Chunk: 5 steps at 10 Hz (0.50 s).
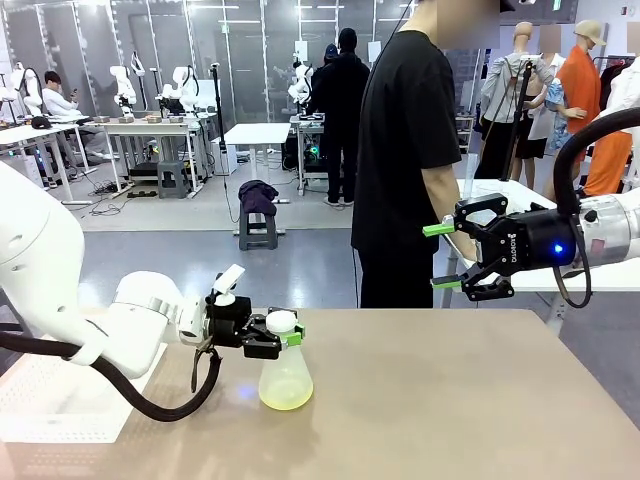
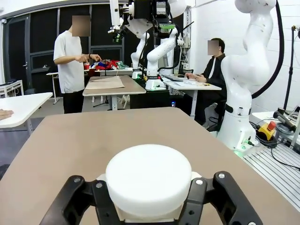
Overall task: Prepare the solutions needed for the experiment.
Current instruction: When the human places the Big flask in the center of the table, pick up the Big flask and place it in the left Organizing basket.
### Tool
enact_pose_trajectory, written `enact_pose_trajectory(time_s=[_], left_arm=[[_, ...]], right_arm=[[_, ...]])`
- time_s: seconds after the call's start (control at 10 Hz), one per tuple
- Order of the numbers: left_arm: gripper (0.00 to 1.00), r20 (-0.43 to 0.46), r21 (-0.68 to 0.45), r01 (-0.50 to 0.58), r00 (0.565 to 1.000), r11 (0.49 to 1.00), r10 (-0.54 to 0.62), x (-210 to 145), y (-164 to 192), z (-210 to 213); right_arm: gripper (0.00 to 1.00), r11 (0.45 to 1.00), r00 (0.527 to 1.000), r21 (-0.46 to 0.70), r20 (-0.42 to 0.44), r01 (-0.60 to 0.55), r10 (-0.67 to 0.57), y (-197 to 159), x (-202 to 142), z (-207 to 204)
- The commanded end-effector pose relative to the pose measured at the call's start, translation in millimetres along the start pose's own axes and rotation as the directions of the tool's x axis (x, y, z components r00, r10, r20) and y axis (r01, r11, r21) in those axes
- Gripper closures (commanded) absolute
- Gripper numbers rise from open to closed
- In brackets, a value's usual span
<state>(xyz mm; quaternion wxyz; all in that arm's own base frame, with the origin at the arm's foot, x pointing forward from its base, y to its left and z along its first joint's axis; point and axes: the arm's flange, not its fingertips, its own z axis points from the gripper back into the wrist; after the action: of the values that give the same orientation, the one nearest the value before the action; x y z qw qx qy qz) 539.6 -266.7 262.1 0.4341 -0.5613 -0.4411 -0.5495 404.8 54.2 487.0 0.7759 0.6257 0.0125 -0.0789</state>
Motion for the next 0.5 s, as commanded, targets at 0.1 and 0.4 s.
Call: enact_pose_trajectory(time_s=[0.1, 0.4], left_arm=[[1.0, 0.003, 0.0, -0.025, 1.0, 1.0, 0.025, 22.5, -2.2, 5.8], [1.0, 0.03, -0.078, 0.019, 0.999, 0.997, -0.017, 97.6, -5.3, 30.3]], right_arm=[[0.19, 1.0, 1.0, 0.003, -0.002, 0.0, 0.0, -0.1, 0.0, 0.1], [0.19, 1.0, 1.0, 0.003, -0.002, 0.0, 0.0, -0.1, 0.0, 0.1]])
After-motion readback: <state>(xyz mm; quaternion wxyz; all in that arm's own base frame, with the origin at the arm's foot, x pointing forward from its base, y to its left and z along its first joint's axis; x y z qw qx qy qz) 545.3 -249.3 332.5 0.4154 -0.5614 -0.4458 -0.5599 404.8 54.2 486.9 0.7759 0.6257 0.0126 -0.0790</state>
